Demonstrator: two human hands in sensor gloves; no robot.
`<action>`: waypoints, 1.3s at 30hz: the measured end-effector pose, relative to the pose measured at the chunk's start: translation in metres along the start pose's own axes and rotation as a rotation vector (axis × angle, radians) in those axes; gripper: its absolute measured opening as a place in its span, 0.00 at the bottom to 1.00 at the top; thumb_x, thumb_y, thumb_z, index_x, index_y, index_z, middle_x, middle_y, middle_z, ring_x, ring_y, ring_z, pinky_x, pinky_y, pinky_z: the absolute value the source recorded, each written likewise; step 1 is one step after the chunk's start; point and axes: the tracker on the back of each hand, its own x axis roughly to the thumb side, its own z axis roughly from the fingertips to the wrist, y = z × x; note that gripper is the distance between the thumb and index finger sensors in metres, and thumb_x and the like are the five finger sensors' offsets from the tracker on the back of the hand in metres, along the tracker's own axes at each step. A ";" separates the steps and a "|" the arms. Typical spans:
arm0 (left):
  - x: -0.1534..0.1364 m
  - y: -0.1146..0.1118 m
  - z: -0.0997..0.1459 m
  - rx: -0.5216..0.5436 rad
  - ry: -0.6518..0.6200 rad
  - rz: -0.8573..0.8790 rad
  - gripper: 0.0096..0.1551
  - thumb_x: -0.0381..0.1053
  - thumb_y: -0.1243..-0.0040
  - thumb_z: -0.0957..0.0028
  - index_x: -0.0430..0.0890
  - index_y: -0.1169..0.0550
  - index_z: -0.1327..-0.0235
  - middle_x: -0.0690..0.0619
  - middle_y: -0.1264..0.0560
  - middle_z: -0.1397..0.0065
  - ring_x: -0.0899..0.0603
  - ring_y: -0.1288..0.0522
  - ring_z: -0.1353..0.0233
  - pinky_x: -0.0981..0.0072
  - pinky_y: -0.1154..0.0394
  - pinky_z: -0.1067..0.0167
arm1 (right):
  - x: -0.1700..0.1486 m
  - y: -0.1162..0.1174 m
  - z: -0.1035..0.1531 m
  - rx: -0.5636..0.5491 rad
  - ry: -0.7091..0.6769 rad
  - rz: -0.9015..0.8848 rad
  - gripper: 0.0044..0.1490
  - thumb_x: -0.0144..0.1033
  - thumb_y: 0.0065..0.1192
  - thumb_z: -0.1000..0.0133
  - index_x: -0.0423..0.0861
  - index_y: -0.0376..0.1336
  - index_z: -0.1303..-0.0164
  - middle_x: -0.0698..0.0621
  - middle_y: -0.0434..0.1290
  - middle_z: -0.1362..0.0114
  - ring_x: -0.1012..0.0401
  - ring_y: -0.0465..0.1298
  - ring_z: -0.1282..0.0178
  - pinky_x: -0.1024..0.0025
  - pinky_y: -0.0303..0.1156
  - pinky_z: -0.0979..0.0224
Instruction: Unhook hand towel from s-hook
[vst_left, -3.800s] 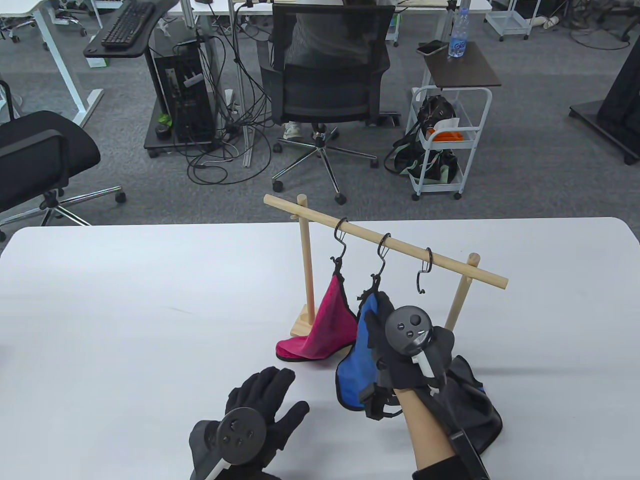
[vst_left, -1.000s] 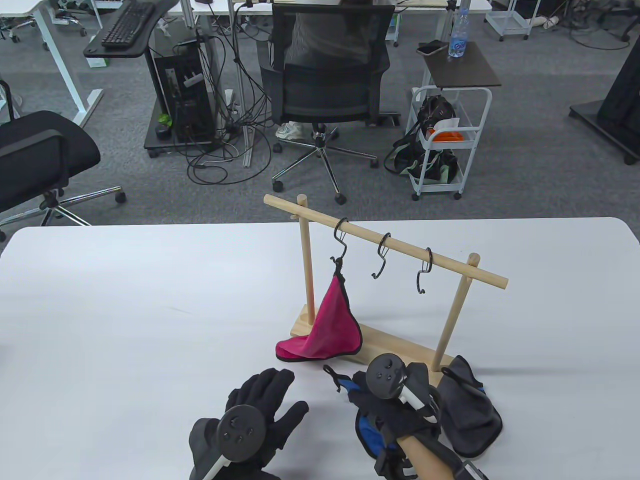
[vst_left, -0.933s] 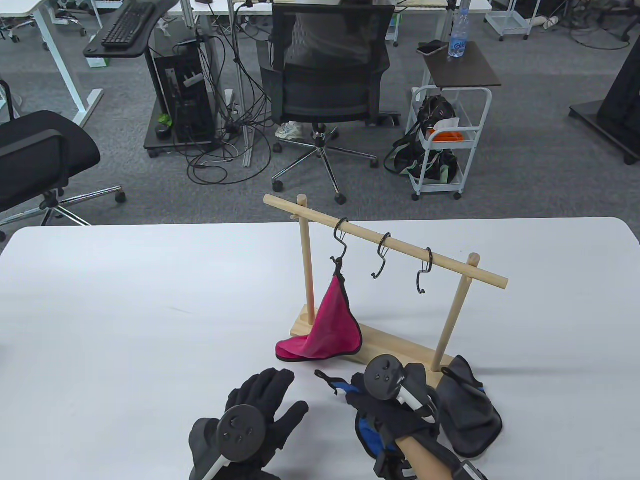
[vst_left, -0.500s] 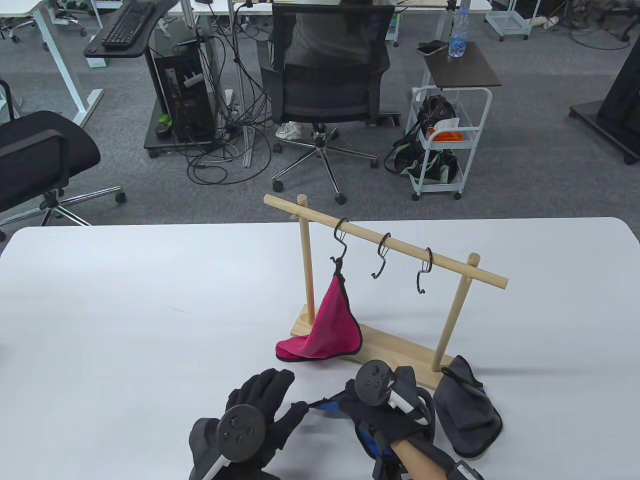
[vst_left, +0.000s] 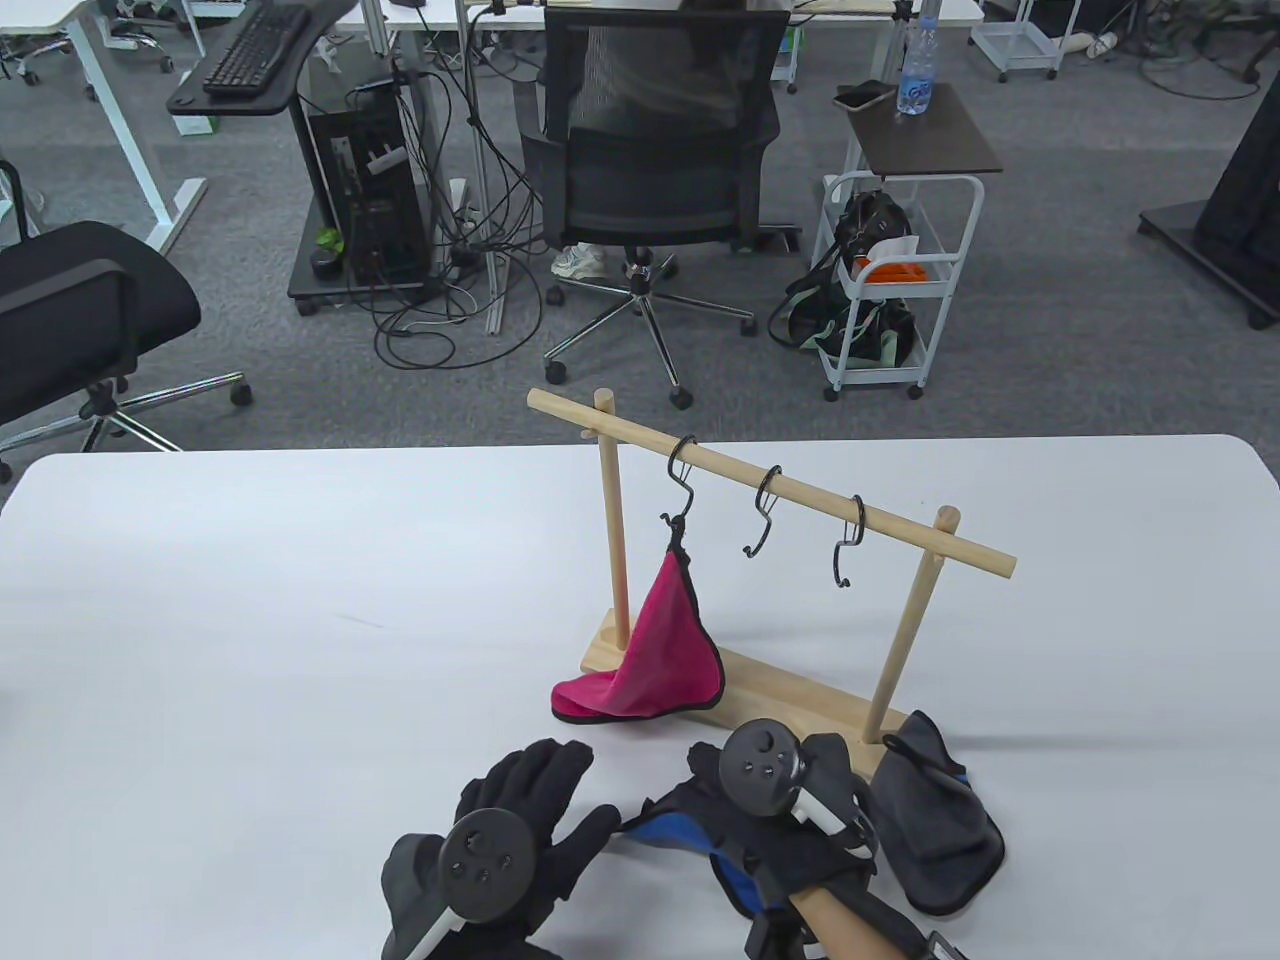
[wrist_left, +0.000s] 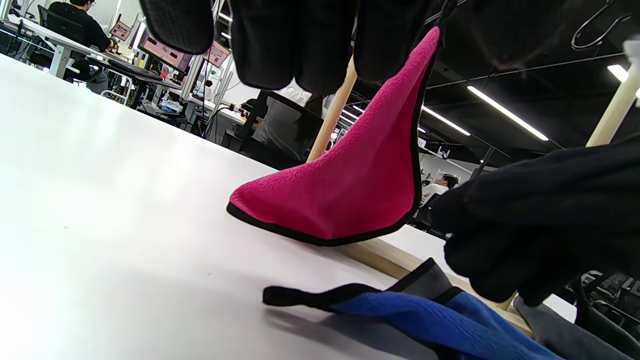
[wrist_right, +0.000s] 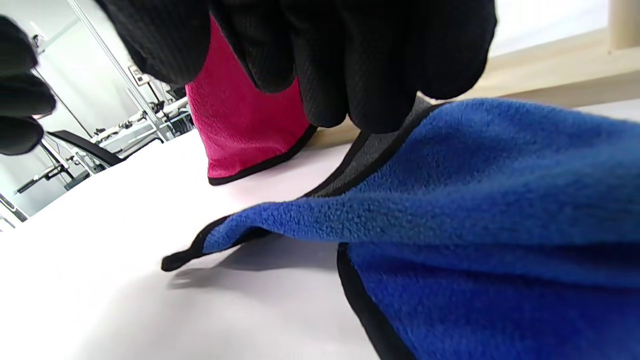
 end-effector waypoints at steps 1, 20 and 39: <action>0.000 0.000 0.000 -0.002 -0.001 -0.001 0.41 0.73 0.50 0.39 0.54 0.33 0.16 0.45 0.34 0.12 0.31 0.34 0.15 0.29 0.41 0.22 | 0.000 -0.001 0.002 -0.011 -0.002 -0.001 0.37 0.52 0.55 0.30 0.44 0.57 0.15 0.33 0.68 0.20 0.38 0.72 0.26 0.42 0.66 0.24; 0.004 -0.004 -0.002 -0.032 -0.008 -0.021 0.41 0.73 0.50 0.39 0.55 0.33 0.16 0.45 0.34 0.12 0.31 0.34 0.15 0.28 0.41 0.22 | 0.003 -0.024 0.044 -0.316 -0.111 -0.016 0.41 0.56 0.58 0.33 0.44 0.58 0.15 0.34 0.68 0.20 0.39 0.73 0.26 0.42 0.67 0.25; 0.007 -0.003 -0.002 -0.002 -0.016 -0.037 0.42 0.73 0.50 0.40 0.55 0.34 0.15 0.45 0.34 0.12 0.31 0.35 0.15 0.28 0.41 0.22 | -0.004 -0.017 0.054 -0.322 -0.115 -0.013 0.42 0.56 0.58 0.33 0.42 0.56 0.15 0.33 0.68 0.20 0.38 0.72 0.26 0.41 0.66 0.25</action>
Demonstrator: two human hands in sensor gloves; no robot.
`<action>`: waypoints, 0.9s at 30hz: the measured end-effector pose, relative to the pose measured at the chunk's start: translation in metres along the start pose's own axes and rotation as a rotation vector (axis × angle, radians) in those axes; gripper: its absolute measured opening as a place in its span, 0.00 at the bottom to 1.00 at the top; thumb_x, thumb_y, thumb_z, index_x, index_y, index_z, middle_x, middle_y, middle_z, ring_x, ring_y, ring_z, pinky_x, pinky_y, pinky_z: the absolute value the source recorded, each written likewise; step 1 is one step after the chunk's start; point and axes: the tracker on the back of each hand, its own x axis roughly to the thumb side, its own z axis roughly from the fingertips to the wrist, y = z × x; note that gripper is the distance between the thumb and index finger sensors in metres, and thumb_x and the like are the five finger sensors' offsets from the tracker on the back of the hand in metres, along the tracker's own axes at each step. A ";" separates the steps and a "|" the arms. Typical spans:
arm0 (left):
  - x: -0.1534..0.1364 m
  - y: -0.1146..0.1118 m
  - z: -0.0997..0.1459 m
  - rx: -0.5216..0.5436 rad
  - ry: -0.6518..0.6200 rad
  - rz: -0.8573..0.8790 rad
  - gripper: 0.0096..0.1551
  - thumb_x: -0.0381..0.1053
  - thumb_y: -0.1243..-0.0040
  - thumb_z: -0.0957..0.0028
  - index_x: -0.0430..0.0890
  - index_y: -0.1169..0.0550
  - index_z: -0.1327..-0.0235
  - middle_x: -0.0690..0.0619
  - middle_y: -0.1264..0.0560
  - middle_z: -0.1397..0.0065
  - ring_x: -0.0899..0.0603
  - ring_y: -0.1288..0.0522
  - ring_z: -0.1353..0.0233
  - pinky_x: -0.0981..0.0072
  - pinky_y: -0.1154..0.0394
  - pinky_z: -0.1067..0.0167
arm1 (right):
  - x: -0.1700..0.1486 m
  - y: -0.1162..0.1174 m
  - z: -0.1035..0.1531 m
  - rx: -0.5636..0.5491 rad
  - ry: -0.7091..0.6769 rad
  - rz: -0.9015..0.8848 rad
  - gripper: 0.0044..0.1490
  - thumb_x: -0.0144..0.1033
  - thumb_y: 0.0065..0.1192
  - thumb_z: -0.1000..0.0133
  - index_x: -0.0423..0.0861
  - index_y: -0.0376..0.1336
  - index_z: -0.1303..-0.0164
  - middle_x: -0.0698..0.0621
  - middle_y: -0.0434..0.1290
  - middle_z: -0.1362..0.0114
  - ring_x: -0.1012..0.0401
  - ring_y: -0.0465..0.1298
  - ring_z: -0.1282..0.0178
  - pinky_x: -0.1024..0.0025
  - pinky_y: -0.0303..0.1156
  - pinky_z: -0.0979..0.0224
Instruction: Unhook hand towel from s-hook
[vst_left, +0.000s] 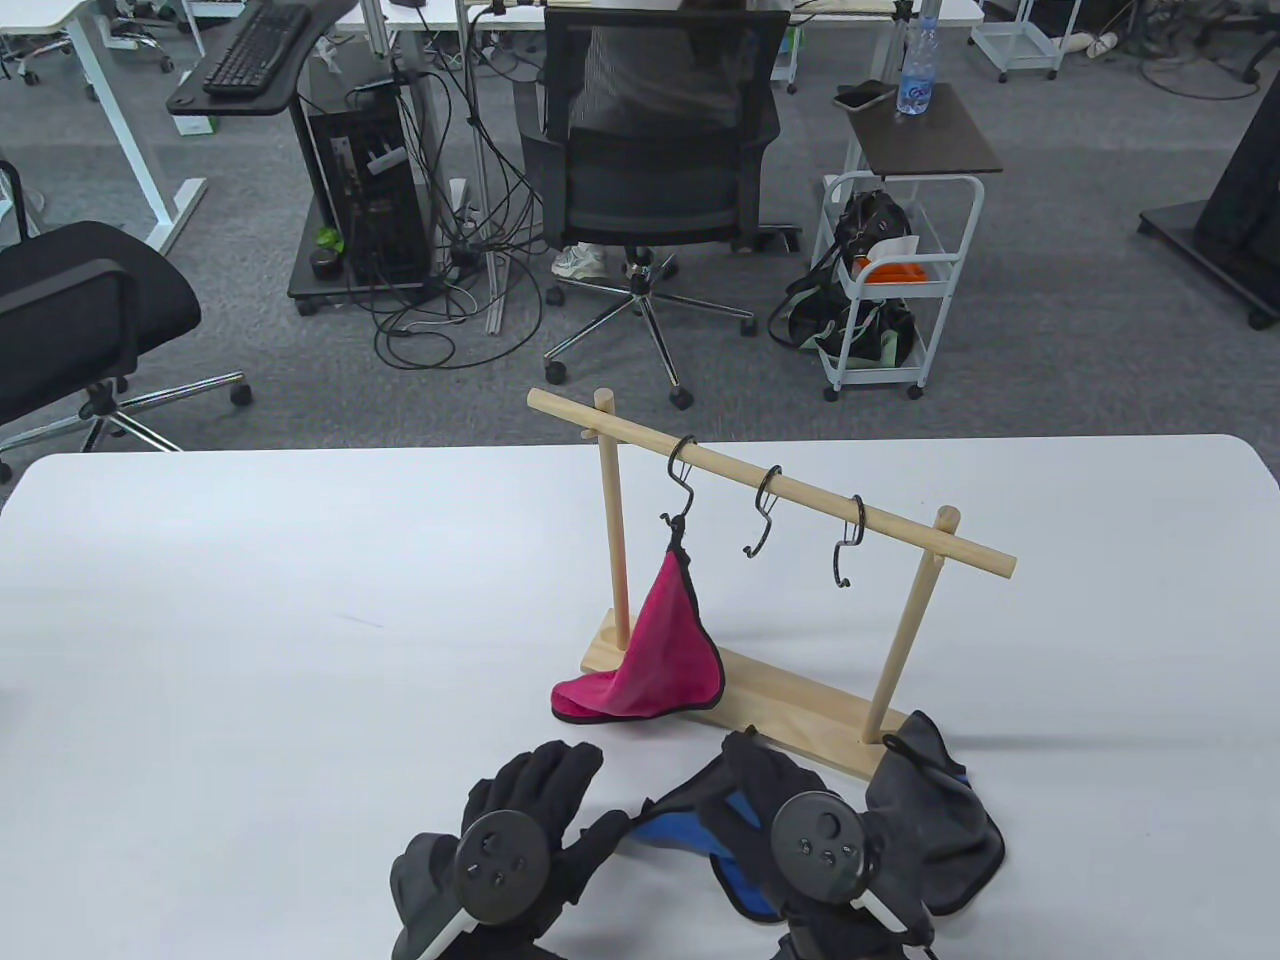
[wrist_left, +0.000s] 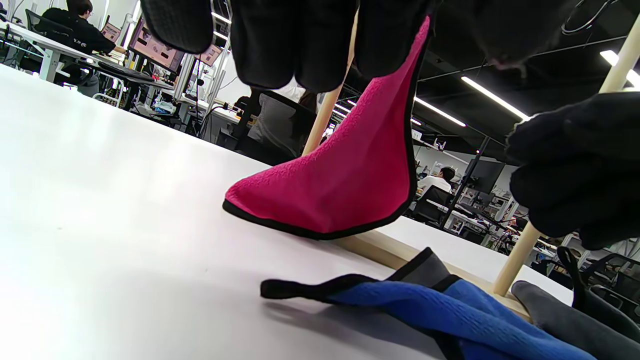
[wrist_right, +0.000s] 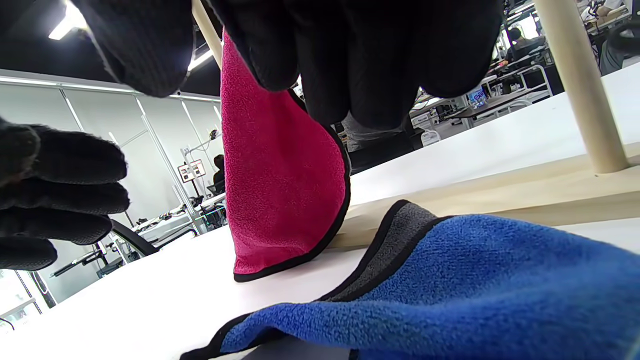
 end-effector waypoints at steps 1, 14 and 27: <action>0.001 0.001 0.000 0.005 -0.001 -0.010 0.41 0.73 0.50 0.39 0.55 0.34 0.15 0.45 0.34 0.12 0.31 0.35 0.15 0.28 0.41 0.22 | 0.000 0.000 0.000 -0.001 0.000 -0.003 0.42 0.56 0.58 0.33 0.43 0.56 0.14 0.33 0.67 0.20 0.38 0.72 0.26 0.41 0.66 0.25; 0.017 0.027 -0.021 0.043 -0.037 -0.115 0.42 0.73 0.50 0.40 0.55 0.35 0.15 0.45 0.34 0.12 0.31 0.35 0.15 0.28 0.41 0.22 | -0.005 -0.004 0.001 -0.035 0.003 -0.037 0.43 0.56 0.58 0.33 0.43 0.56 0.14 0.33 0.67 0.19 0.38 0.72 0.25 0.41 0.66 0.25; 0.043 0.072 -0.061 0.157 -0.087 -0.164 0.43 0.73 0.50 0.40 0.56 0.36 0.14 0.46 0.35 0.12 0.32 0.34 0.14 0.29 0.41 0.21 | -0.008 -0.006 0.001 -0.050 0.002 -0.062 0.43 0.56 0.58 0.33 0.42 0.56 0.14 0.33 0.67 0.19 0.38 0.71 0.25 0.41 0.66 0.24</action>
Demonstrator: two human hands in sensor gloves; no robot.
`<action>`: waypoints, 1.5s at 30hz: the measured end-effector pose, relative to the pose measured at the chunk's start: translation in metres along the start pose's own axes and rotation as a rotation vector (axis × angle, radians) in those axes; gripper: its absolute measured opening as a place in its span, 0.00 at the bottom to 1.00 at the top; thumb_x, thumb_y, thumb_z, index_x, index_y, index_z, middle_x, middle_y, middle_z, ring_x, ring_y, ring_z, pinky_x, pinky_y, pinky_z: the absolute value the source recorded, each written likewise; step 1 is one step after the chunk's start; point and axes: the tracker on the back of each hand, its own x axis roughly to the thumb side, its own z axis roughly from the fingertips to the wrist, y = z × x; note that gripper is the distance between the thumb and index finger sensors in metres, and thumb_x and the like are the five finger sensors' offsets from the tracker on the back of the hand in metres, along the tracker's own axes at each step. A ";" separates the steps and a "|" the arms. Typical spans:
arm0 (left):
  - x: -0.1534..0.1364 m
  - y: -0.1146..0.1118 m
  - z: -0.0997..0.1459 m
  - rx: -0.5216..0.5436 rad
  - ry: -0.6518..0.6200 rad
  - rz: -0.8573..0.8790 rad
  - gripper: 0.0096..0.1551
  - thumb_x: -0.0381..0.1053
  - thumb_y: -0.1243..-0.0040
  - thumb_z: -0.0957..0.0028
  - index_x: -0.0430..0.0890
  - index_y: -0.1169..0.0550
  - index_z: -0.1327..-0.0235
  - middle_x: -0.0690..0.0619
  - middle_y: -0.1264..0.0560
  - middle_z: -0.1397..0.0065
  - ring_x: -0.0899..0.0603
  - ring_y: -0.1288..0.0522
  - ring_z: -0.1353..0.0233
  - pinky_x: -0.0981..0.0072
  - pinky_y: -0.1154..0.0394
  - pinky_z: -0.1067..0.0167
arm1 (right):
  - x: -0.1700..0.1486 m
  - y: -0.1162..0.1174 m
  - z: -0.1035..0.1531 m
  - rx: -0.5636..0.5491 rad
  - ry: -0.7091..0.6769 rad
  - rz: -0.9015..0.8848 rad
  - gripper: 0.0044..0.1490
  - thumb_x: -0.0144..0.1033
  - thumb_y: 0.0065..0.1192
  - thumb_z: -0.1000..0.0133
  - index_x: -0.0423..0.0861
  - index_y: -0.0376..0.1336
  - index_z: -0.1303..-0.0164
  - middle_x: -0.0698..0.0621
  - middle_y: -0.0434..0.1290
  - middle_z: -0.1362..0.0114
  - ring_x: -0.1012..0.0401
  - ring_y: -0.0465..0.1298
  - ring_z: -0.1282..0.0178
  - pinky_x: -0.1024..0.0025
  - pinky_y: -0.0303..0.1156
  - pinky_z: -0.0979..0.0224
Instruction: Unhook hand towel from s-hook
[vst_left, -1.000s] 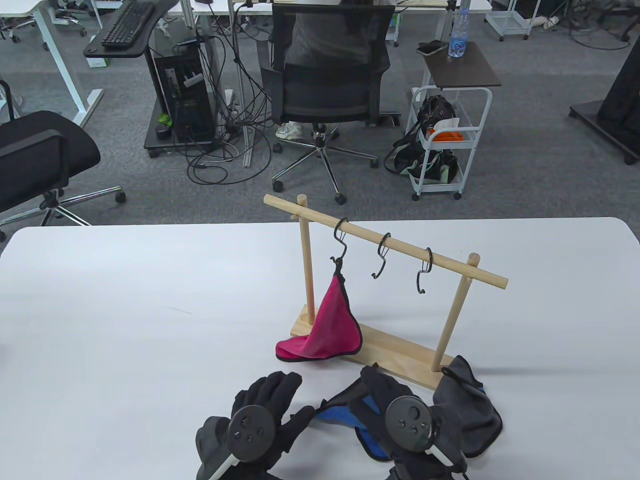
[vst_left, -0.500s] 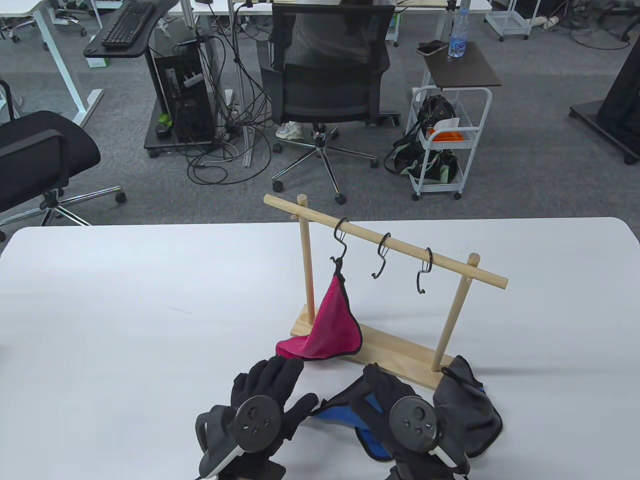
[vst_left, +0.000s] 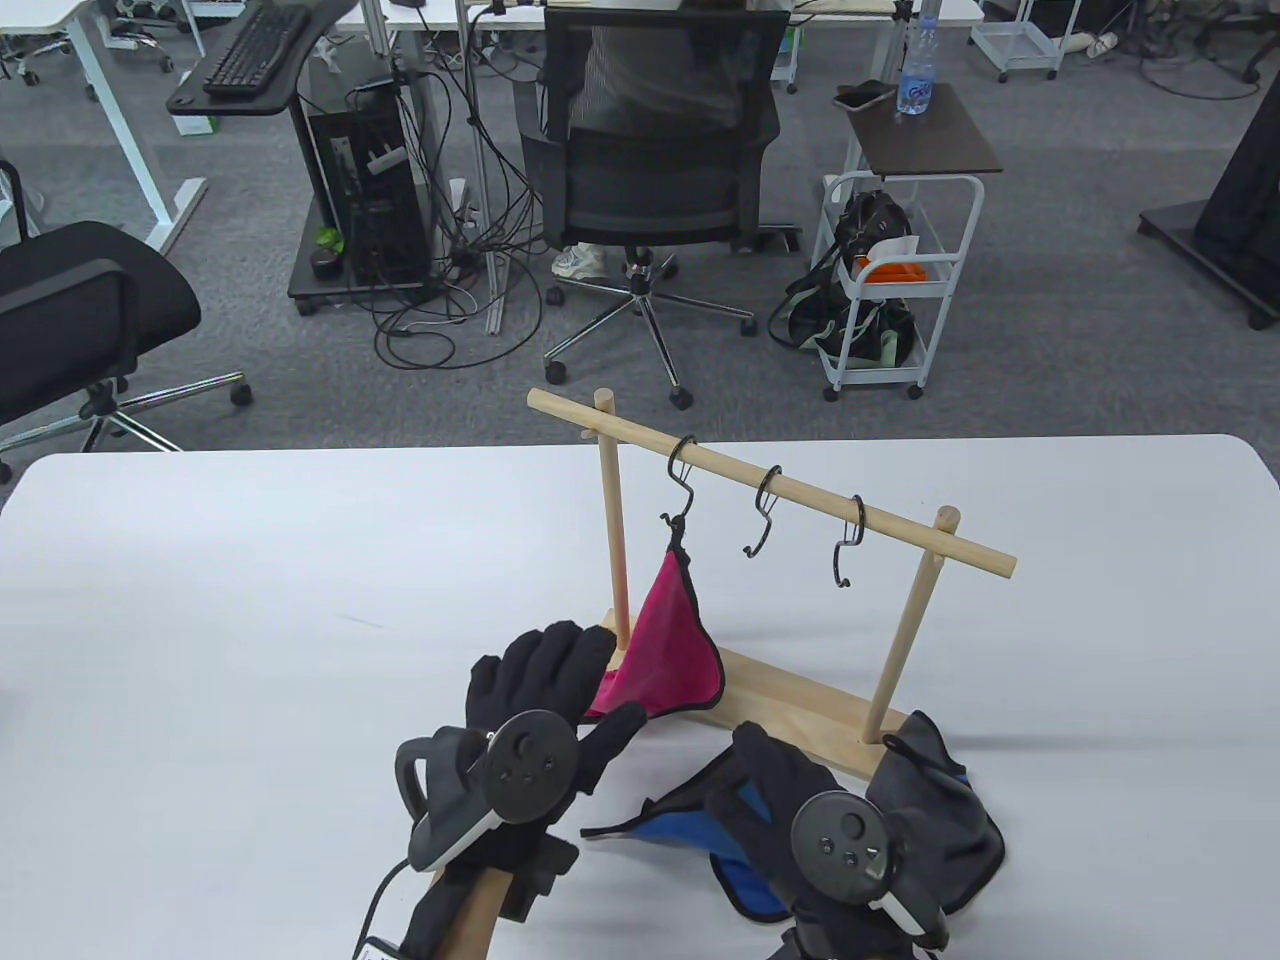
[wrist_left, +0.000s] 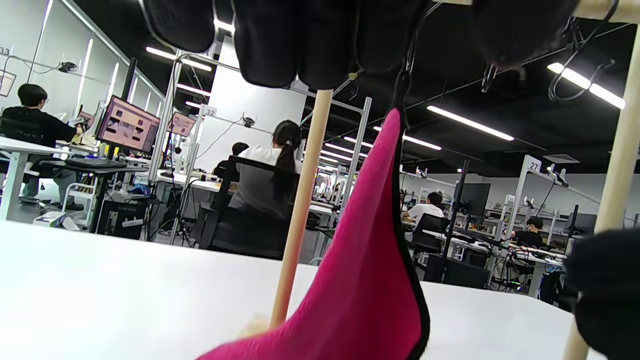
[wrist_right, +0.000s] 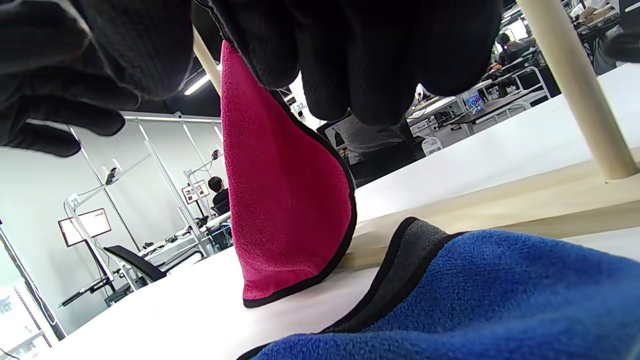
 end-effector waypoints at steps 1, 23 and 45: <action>0.002 0.001 -0.004 0.004 -0.004 -0.002 0.43 0.73 0.50 0.40 0.56 0.36 0.14 0.46 0.35 0.11 0.32 0.34 0.15 0.30 0.40 0.21 | 0.000 0.000 0.000 0.001 0.000 0.000 0.43 0.56 0.58 0.33 0.43 0.56 0.14 0.33 0.67 0.19 0.38 0.71 0.25 0.41 0.66 0.24; 0.008 -0.046 -0.086 -0.033 0.120 0.131 0.48 0.73 0.44 0.42 0.50 0.38 0.14 0.45 0.29 0.19 0.38 0.23 0.26 0.40 0.30 0.25 | -0.003 -0.004 0.000 -0.006 0.003 -0.039 0.43 0.56 0.58 0.33 0.42 0.56 0.14 0.32 0.66 0.19 0.37 0.71 0.25 0.41 0.66 0.24; -0.003 -0.037 -0.083 0.092 0.185 0.092 0.22 0.58 0.37 0.40 0.53 0.21 0.36 0.55 0.15 0.43 0.50 0.13 0.48 0.55 0.18 0.40 | -0.004 -0.006 0.001 -0.020 0.003 -0.047 0.43 0.56 0.58 0.33 0.42 0.56 0.14 0.32 0.66 0.19 0.37 0.71 0.25 0.41 0.66 0.25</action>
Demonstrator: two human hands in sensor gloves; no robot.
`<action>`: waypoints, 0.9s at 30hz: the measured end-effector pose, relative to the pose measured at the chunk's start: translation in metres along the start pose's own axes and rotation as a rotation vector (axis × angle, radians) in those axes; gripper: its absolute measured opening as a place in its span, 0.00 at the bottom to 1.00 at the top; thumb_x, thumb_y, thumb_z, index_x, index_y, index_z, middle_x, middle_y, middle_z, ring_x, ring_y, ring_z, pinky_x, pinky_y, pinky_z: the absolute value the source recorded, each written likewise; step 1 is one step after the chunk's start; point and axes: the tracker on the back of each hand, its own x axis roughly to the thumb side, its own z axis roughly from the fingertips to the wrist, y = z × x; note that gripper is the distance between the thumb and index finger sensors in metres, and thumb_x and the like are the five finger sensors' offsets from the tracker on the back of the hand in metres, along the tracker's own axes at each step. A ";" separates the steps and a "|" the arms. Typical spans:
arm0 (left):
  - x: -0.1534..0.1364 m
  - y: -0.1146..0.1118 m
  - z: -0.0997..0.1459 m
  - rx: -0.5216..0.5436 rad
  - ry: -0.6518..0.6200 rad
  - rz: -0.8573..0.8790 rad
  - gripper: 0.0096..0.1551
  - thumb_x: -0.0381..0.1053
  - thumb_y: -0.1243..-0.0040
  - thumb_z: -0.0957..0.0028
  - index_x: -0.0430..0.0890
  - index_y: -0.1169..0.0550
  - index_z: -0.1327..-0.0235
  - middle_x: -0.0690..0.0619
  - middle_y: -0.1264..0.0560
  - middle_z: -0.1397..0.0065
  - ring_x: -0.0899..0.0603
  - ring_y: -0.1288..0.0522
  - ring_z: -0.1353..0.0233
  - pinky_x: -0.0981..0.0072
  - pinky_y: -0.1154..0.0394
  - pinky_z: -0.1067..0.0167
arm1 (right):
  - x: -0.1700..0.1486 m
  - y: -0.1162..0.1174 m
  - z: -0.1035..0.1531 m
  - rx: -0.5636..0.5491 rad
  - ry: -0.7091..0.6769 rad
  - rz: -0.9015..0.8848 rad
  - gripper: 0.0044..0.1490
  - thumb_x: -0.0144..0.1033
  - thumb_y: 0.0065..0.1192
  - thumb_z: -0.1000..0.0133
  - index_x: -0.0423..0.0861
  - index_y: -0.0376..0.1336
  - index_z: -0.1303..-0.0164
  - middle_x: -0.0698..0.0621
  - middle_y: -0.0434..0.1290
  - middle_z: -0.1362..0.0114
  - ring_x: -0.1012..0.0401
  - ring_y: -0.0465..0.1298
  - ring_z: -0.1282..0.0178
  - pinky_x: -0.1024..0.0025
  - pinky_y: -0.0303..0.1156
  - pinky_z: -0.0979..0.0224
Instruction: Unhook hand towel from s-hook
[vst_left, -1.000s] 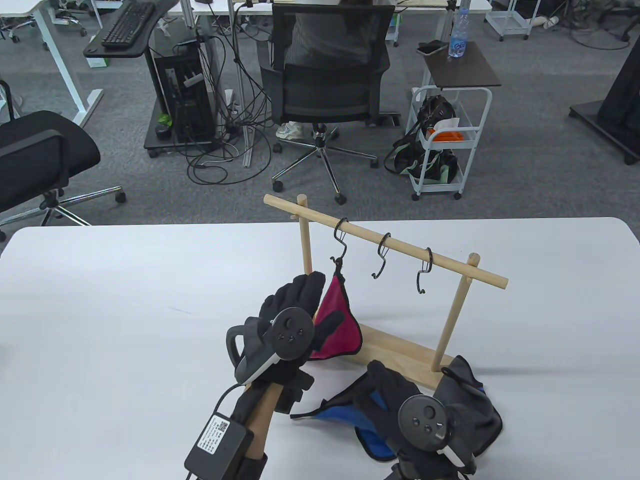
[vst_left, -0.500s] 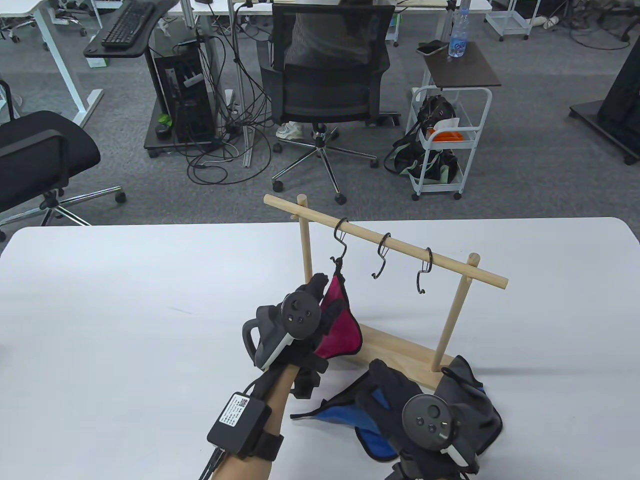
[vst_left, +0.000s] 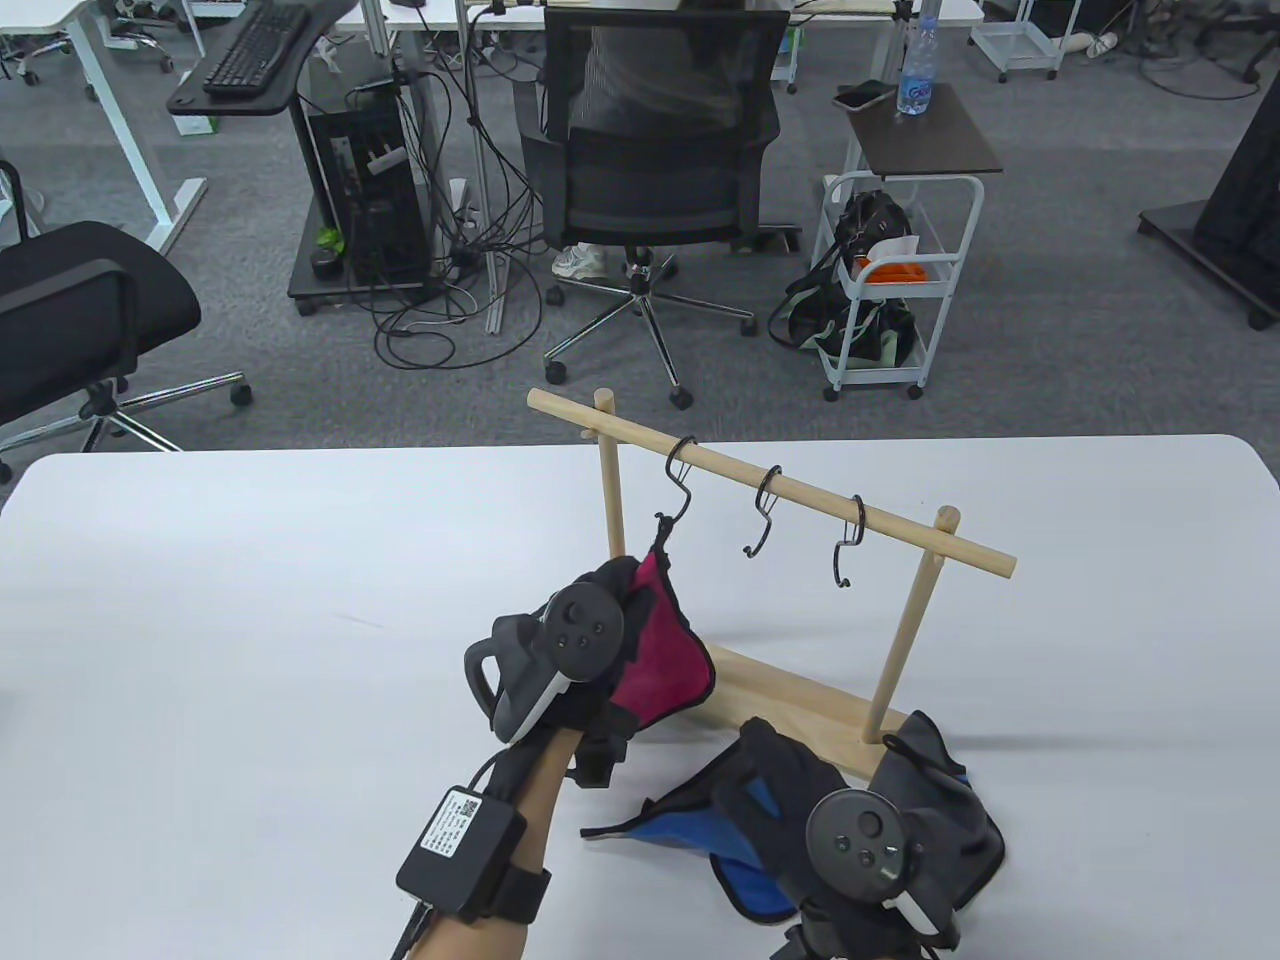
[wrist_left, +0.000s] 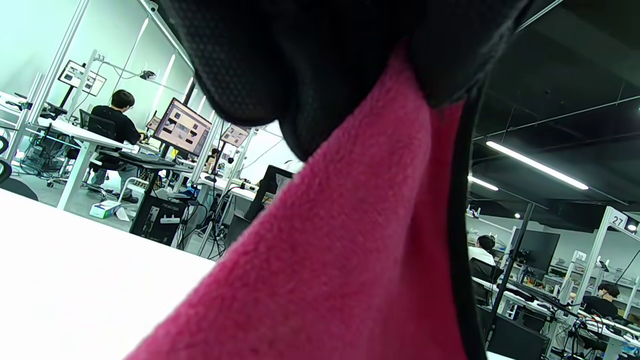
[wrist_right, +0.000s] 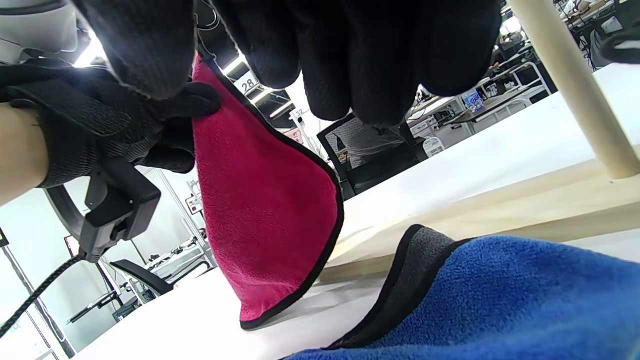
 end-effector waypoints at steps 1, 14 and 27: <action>0.000 0.002 0.000 0.004 -0.002 -0.002 0.22 0.58 0.37 0.39 0.53 0.21 0.36 0.55 0.15 0.43 0.50 0.13 0.48 0.55 0.18 0.40 | 0.000 0.000 0.000 -0.001 0.000 0.000 0.43 0.56 0.58 0.33 0.42 0.56 0.14 0.32 0.66 0.19 0.37 0.71 0.25 0.41 0.66 0.25; -0.003 0.036 0.010 0.069 -0.014 -0.025 0.21 0.58 0.36 0.39 0.53 0.21 0.36 0.55 0.15 0.44 0.51 0.12 0.49 0.56 0.18 0.41 | 0.000 0.000 0.001 -0.006 -0.001 0.002 0.43 0.55 0.58 0.33 0.42 0.56 0.14 0.32 0.67 0.19 0.37 0.71 0.25 0.41 0.66 0.25; -0.033 0.050 0.028 0.086 0.043 -0.058 0.21 0.57 0.37 0.39 0.54 0.21 0.35 0.54 0.15 0.44 0.50 0.12 0.51 0.61 0.16 0.47 | 0.001 0.000 0.001 -0.011 -0.006 0.004 0.42 0.55 0.58 0.33 0.42 0.56 0.14 0.32 0.67 0.19 0.37 0.71 0.25 0.41 0.66 0.25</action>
